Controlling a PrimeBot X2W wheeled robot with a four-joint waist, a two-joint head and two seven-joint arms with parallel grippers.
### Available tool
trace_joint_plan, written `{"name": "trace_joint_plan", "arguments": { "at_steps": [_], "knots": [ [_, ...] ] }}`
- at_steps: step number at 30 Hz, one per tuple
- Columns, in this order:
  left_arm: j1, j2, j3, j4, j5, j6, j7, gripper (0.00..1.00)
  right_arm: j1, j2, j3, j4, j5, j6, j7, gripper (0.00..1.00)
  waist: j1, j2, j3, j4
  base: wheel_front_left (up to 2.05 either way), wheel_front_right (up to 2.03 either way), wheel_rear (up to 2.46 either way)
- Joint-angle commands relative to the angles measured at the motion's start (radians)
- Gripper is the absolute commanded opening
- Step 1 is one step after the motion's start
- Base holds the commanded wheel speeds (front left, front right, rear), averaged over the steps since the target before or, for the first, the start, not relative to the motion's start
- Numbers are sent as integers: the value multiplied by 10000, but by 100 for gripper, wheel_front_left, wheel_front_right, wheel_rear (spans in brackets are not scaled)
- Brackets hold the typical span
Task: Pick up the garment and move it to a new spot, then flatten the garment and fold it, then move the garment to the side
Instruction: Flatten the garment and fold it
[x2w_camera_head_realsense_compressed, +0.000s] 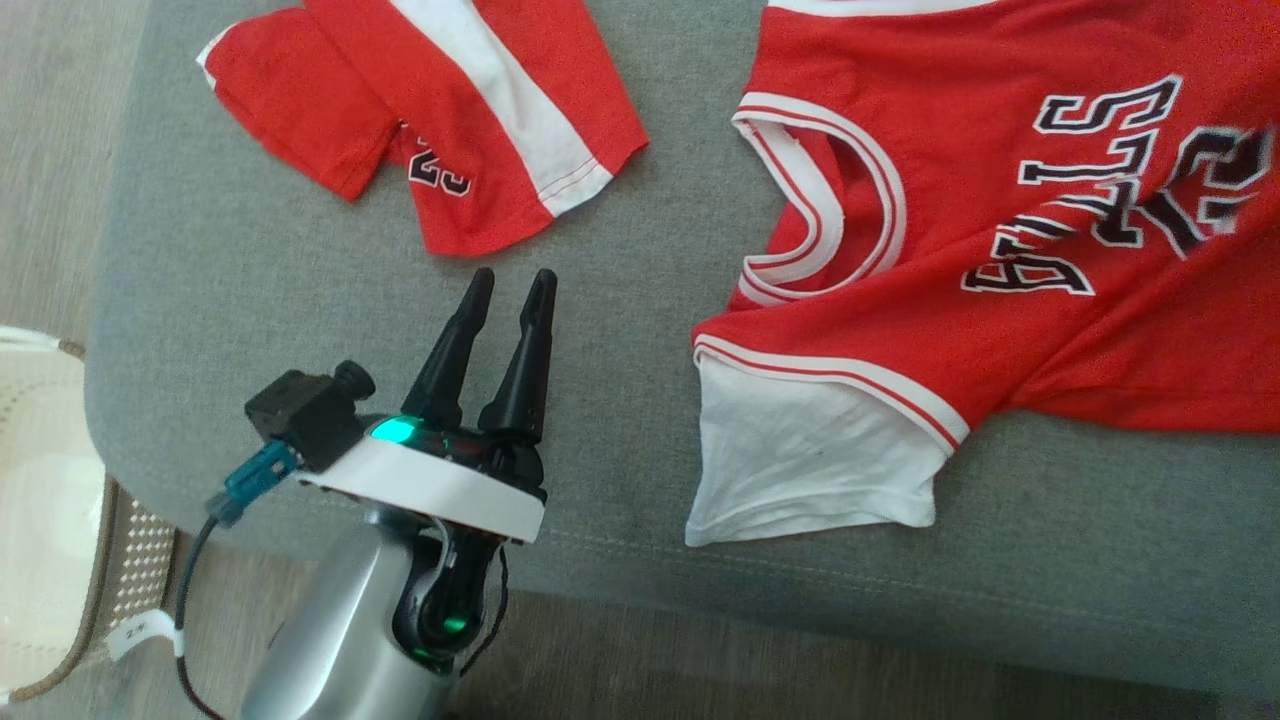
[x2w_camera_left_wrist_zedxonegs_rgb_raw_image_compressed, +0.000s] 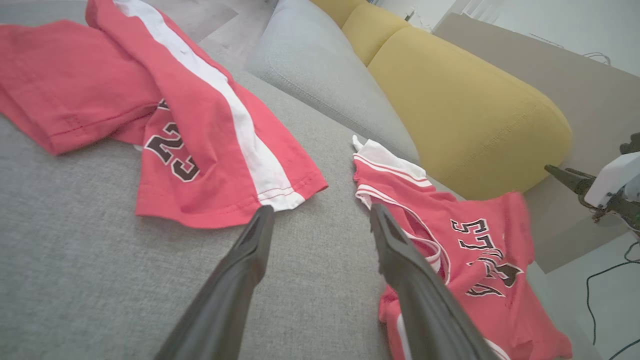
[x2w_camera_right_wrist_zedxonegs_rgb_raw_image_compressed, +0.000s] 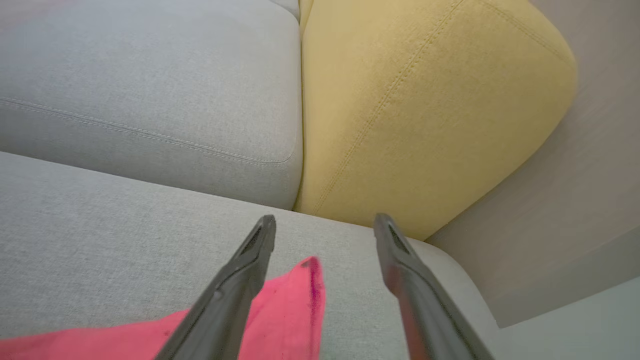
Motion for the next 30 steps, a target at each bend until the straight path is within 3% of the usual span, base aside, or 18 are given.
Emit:
{"name": "trace_joint_plan", "arguments": {
  "at_steps": [1,7,15,21,27,30],
  "knots": [
    [-239,35,351,-265,-79,-61,-122,100,-194,69,7,-285,-89,-4,-99,100,-1,0,-93,-70,0,0,0],
    [-149,35,551,-233,-4,-61,-122,100,302,705,-214,-97,255,-4,-758,100,-1,0,-651,-402,0,0,0],
    [301,32,902,-295,178,-61,-122,100,1907,2113,510,-928,1447,-4,-1897,100,-1,0,-1744,-1066,0,0,0],
    [837,15,1194,-315,260,-61,-122,100,4303,3190,1353,-2548,2634,-4,-2196,100,-1,0,-2472,-1560,0,0,0],
    [1411,-6,1482,-321,371,-61,-122,100,7534,3732,1876,-4596,4058,-4,-2491,100,-1,0,-3060,-1952,0,0,0],
    [1665,-12,1563,-282,443,-61,-122,100,8631,3768,2143,-5045,4911,-4,-2700,100,-1,0,-3208,-2068,0,0,0]
  ]
}}
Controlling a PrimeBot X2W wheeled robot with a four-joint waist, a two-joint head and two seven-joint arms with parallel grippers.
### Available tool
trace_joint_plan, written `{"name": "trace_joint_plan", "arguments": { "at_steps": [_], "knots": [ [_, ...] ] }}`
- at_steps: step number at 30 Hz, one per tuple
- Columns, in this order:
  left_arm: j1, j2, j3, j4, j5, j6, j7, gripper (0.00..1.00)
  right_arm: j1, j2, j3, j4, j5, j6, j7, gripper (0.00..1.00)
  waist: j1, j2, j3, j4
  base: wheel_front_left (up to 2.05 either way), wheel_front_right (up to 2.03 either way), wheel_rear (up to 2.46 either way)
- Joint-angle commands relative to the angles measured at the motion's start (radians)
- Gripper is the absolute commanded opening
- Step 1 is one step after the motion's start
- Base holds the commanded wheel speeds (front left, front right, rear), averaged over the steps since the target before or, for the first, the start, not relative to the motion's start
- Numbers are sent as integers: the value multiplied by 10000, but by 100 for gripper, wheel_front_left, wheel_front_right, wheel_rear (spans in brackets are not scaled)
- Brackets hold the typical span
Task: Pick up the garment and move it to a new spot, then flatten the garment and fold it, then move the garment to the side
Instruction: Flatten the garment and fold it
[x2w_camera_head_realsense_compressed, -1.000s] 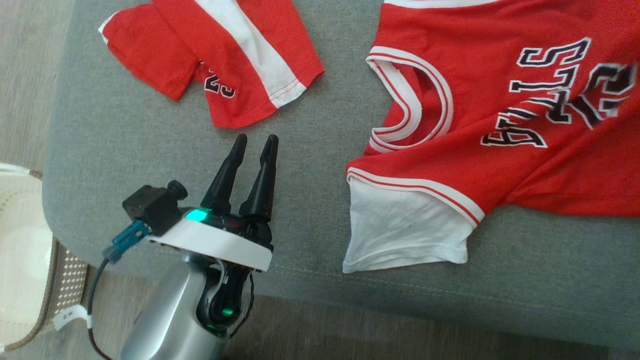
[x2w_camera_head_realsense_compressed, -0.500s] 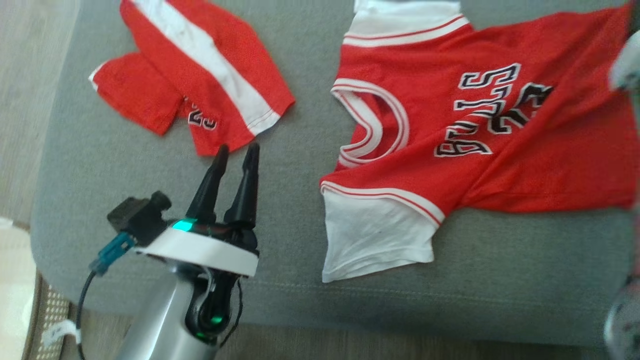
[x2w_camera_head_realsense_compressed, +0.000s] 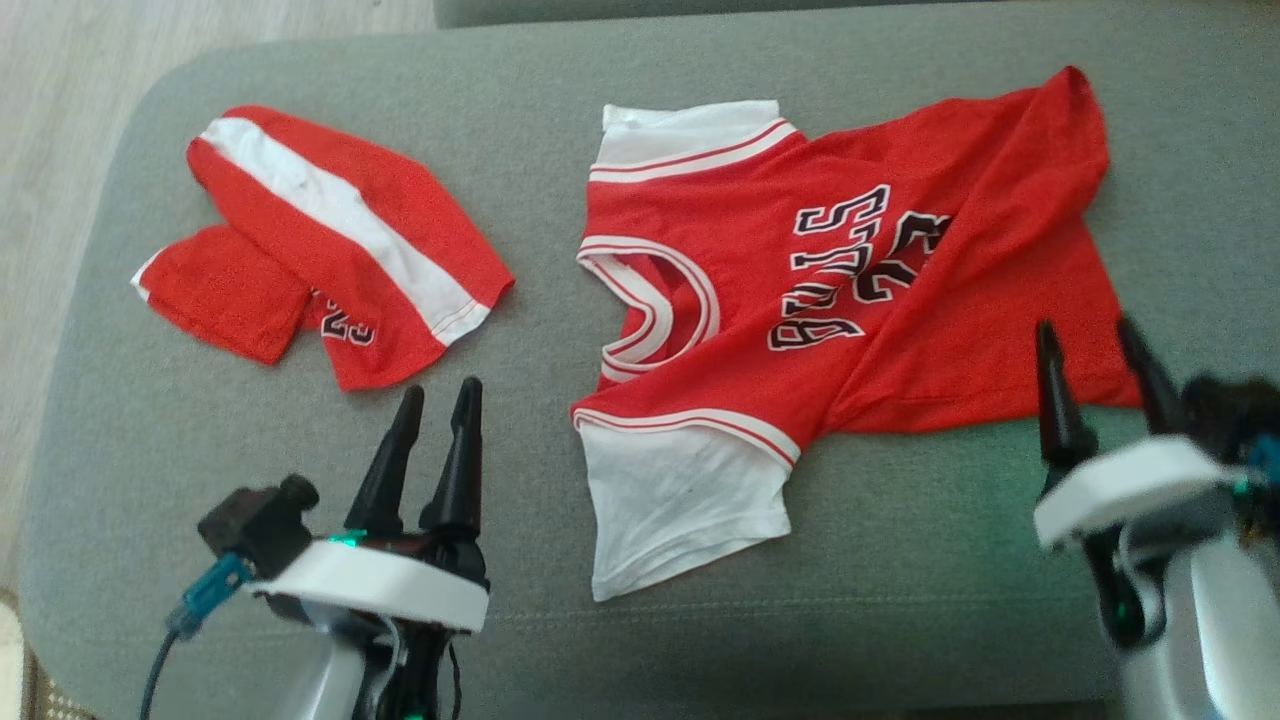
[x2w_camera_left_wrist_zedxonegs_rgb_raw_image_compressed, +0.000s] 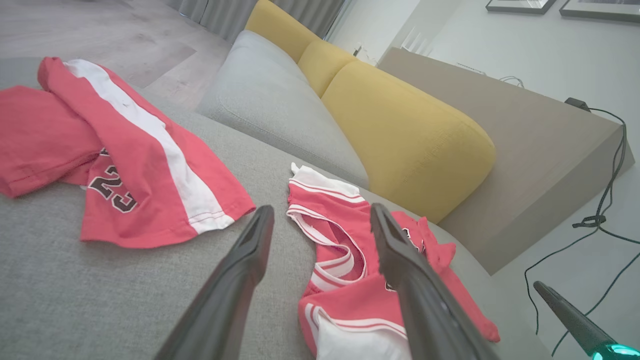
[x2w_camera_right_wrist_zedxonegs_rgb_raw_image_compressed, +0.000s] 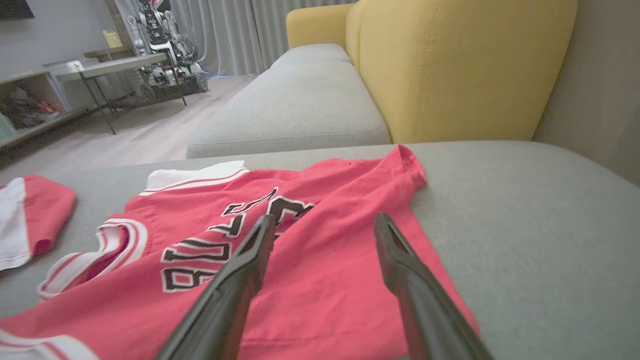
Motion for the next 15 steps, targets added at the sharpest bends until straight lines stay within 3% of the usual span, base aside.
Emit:
{"name": "trace_joint_plan", "arguments": {
  "at_steps": [1,7,15],
  "knots": [
    [-46,8,345,-257,133,-61,-122,100,256,84,383,-530,638,-4,-225,100,1,-1,-193,-178,0,0,0],
    [238,5,65,-59,190,-61,-122,100,810,88,482,-809,942,-4,-410,100,1,-1,-293,-362,0,0,0],
    [189,131,-1564,1013,-37,-61,-80,100,660,90,293,-1176,822,-4,-339,100,1,-1,-47,-536,0,0,0]
  ]
}}
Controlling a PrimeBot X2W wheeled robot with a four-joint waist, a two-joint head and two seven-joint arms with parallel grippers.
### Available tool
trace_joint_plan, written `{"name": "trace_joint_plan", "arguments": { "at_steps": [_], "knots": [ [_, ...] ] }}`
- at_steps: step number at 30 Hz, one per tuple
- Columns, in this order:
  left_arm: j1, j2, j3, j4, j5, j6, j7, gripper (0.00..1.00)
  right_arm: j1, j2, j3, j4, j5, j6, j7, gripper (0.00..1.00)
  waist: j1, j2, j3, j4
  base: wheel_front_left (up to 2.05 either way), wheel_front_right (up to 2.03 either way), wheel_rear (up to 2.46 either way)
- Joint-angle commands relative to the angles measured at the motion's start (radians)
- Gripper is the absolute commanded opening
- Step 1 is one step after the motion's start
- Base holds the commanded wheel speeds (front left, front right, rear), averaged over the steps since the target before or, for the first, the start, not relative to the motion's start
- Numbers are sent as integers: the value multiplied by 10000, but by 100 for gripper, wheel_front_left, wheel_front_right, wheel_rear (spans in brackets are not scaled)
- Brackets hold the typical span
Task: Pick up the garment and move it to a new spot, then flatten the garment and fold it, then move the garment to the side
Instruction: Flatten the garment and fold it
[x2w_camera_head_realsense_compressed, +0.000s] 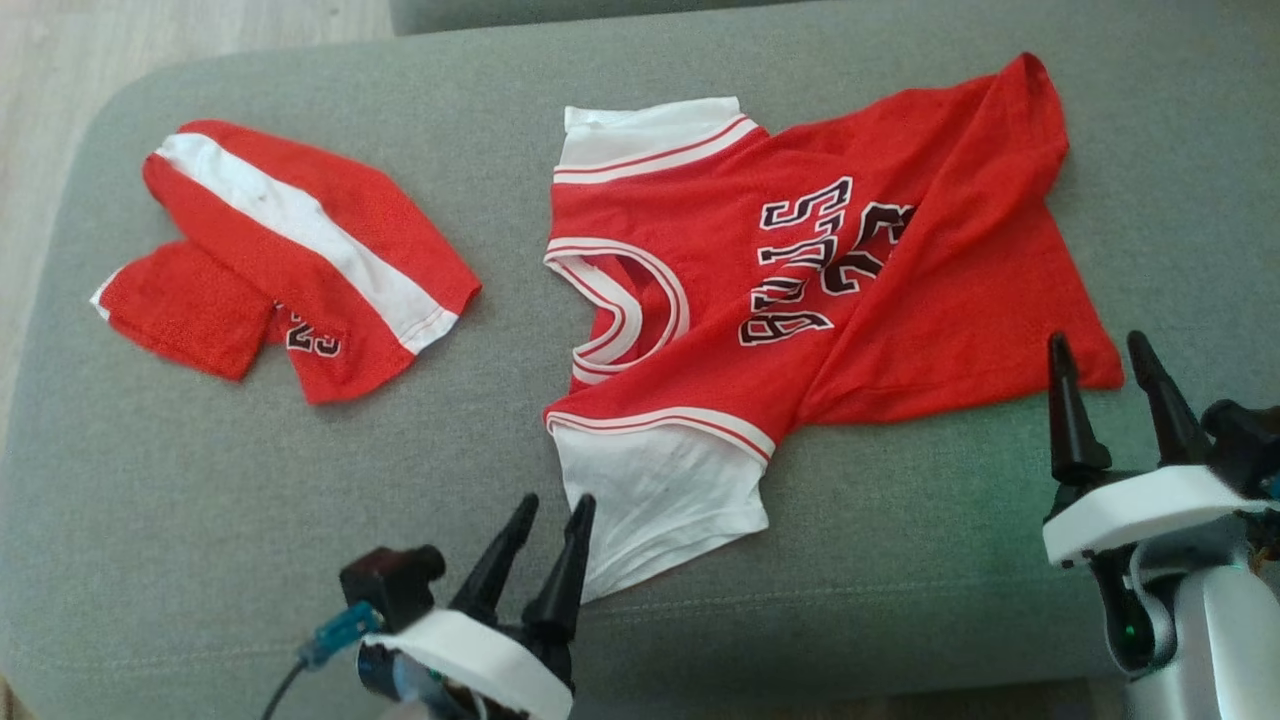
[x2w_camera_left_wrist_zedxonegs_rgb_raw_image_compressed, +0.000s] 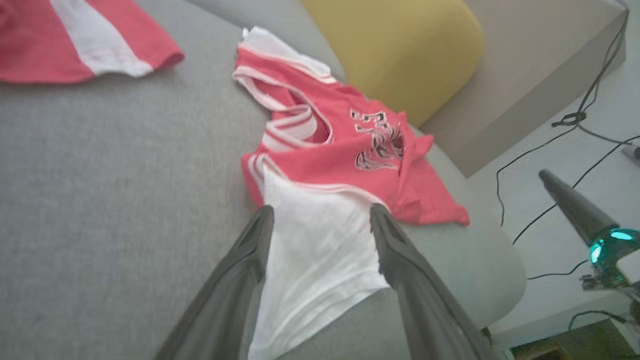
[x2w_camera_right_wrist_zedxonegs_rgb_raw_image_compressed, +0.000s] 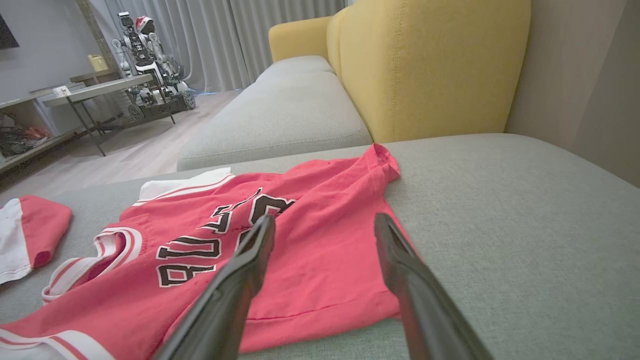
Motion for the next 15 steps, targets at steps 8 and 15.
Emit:
{"name": "trace_joint_plan", "arguments": {
  "at_steps": [8,15],
  "knots": [
    [-697,497,-425,1230,60,-16,309,100,-417,-6,166,-265,56,-4,-162,100,1,-1,302,-184,0,0,0],
    [-1263,498,-931,2082,265,-25,250,100,-615,-5,-148,97,-81,-4,-190,100,1,-1,354,-291,0,0,0]
  ]
}}
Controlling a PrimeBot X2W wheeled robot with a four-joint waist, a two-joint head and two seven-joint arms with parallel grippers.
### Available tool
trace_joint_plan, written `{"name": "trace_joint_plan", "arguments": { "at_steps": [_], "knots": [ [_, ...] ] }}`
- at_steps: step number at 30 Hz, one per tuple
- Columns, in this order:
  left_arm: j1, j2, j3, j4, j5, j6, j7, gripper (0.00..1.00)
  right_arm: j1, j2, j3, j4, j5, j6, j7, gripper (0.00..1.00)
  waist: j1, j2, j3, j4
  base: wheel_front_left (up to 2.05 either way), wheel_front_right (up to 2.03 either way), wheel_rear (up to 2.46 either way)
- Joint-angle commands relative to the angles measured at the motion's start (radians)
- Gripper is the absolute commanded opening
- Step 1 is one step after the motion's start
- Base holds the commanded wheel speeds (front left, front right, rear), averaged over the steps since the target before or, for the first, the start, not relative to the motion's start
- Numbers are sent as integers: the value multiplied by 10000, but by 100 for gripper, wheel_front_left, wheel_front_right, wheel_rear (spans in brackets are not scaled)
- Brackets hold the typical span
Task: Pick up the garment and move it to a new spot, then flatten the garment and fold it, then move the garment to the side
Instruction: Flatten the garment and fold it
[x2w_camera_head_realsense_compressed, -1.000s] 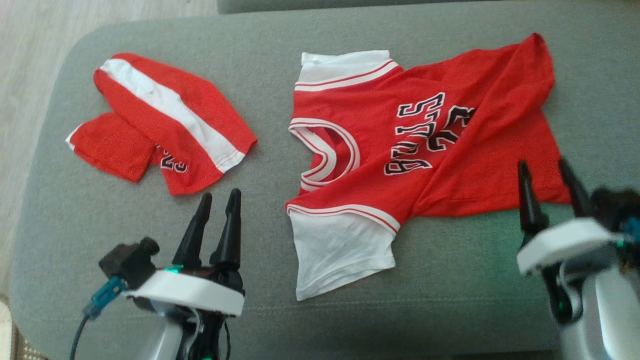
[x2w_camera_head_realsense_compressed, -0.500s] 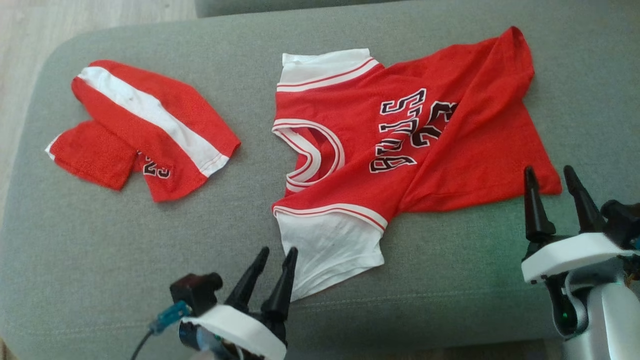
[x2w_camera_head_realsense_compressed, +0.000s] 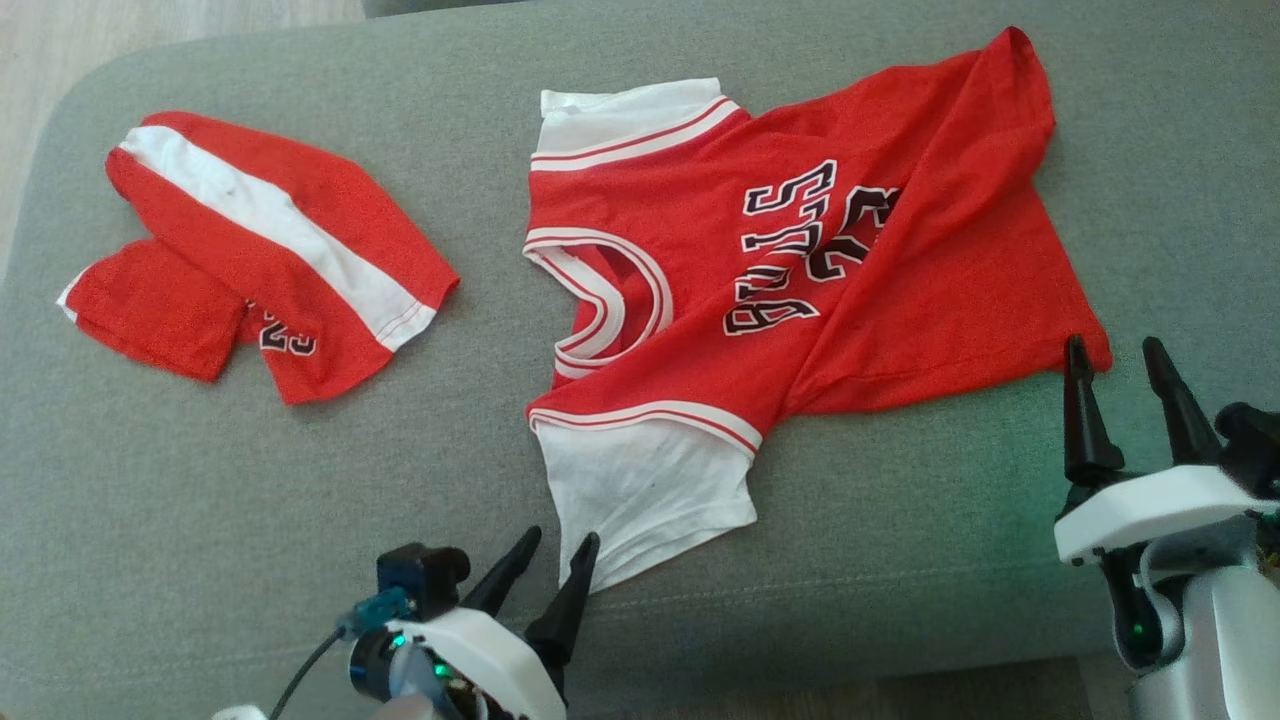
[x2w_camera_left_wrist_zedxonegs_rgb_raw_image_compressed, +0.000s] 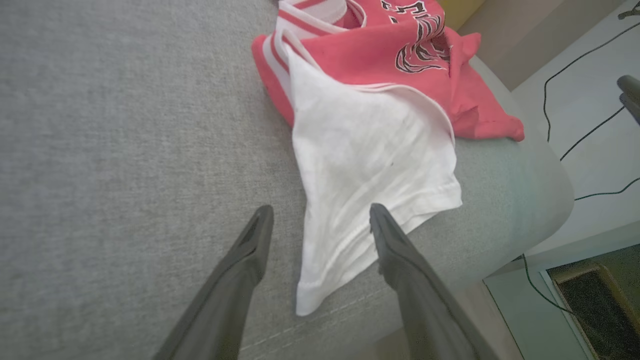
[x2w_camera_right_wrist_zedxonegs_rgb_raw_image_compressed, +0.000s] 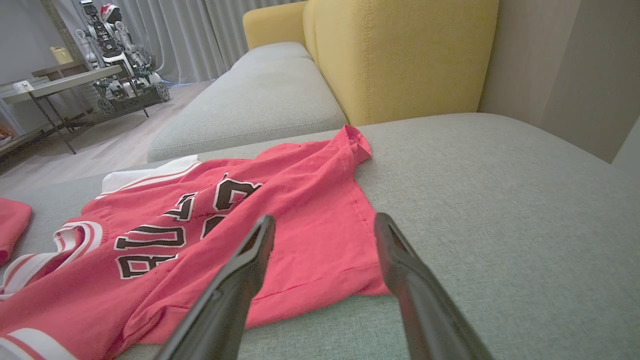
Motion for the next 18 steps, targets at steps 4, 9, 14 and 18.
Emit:
{"name": "trace_joint_plan", "arguments": {
  "at_steps": [4,9,14,18],
  "knots": [
    [-652,47,19,197,-6,2,-98,100,-671,-11,126,-223,-114,-4,-64,100,0,0,196,-100,0,0,0],
    [-1065,64,-144,740,27,1,90,100,-975,-11,98,-237,-181,-4,-26,100,0,0,425,-204,0,0,0],
    [-1269,71,-623,904,-239,0,355,0,-1134,-11,-255,-94,-223,-4,54,100,0,0,556,-196,0,0,0],
    [-1385,287,-810,765,-681,0,295,0,-1241,-11,-685,281,-140,-4,136,100,0,0,563,-26,0,0,0]
  ]
}}
